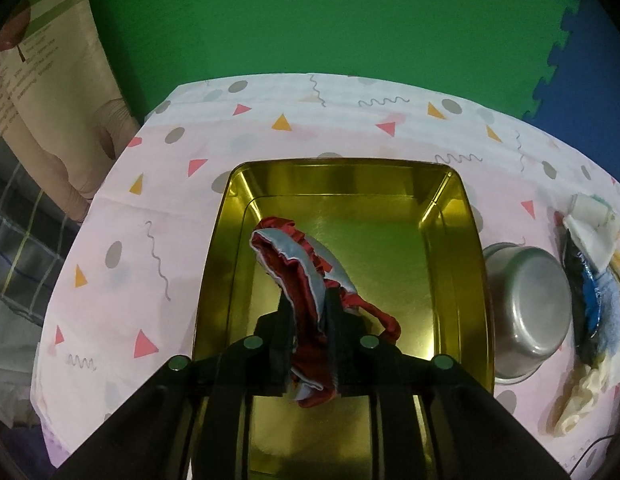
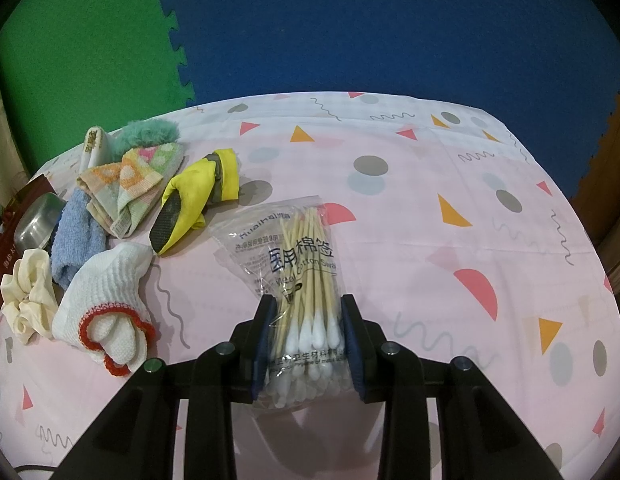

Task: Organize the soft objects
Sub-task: 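Carry the red-and-white cloth into the gold tin and release it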

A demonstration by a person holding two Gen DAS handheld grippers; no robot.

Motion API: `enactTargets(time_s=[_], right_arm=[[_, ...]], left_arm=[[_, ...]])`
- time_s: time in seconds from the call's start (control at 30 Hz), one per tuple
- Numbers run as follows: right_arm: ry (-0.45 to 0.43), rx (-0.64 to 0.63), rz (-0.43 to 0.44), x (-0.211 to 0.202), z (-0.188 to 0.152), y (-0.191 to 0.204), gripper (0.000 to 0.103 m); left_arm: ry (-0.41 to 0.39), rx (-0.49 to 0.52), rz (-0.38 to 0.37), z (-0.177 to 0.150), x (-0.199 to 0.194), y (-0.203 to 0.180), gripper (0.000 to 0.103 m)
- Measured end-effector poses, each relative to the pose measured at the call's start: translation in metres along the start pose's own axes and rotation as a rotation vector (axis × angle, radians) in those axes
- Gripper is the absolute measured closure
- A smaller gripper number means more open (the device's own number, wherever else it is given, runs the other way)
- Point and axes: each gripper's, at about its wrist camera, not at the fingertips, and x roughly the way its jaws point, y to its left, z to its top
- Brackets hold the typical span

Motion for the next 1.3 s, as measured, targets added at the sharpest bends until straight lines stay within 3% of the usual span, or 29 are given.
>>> enactTargets(time_s=[0.13,0.2,0.33,0.47,0.93,1.13,1.3], right_arm=[[0.001,-0.008,-0.01,0.0,0.0,0.002,0.069],[0.001,-0.014,-0.017,0.0,0.0,0.003,0.069],[0.0,-0.027,-0.035,-0.001,0.0,0.006,0.071],[-0.001,-0.032,-0.05,-0.003,0.0,0.009,0.072],[-0.032,0.002,-0.095,-0.03,0.001,0.016,0.076],[-0.073,0.013,-0.074,-0.055,0.016,0.028,0.076],[-0.099,-0.042,-0.022,-0.072,0.034,0.063,0.076]], left_arm=[[-0.003,-0.01,0.0,-0.005,-0.005,0.003,0.073],[-0.008,-0.007,0.0,-0.008,-0.009,0.003,0.058],[-0.054,0.013,0.009,-0.018,-0.025,0.002,0.05],[-0.09,0.002,-0.003,-0.028,-0.042,0.003,0.035],[-0.176,-0.098,0.047,-0.069,-0.072,0.003,0.025],[-0.19,-0.128,0.06,-0.083,-0.074,0.005,0.024],[-0.2,-0.163,0.078,-0.091,-0.073,0.016,0.023]])
